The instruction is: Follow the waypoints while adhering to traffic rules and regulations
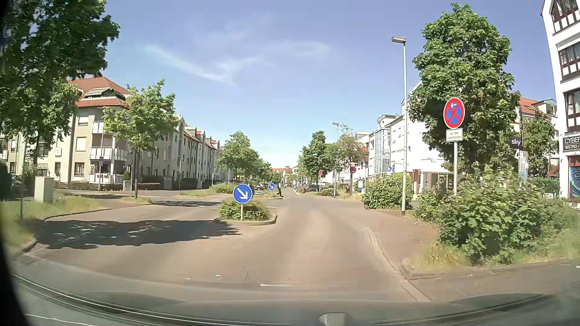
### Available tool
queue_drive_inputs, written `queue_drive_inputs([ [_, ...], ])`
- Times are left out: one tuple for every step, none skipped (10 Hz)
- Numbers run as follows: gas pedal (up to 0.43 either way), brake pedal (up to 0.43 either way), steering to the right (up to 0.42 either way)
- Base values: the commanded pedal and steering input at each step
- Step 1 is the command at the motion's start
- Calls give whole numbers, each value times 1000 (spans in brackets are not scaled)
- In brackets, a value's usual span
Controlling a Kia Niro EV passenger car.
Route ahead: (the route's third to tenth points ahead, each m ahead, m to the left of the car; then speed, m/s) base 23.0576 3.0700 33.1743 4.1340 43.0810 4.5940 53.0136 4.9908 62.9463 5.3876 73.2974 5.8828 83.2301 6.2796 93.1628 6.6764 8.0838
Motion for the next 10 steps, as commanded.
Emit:
queue_drive_inputs([
  [0, 30, 27],
  [0, 30, 27],
  [0, 30, 27],
  [0, 30, 27],
  [0, 30, 28],
  [0, 30, 28],
  [0, 30, 27],
  [0, 30, 24],
  [0, 30, 17],
  [0, 30, 7],
])
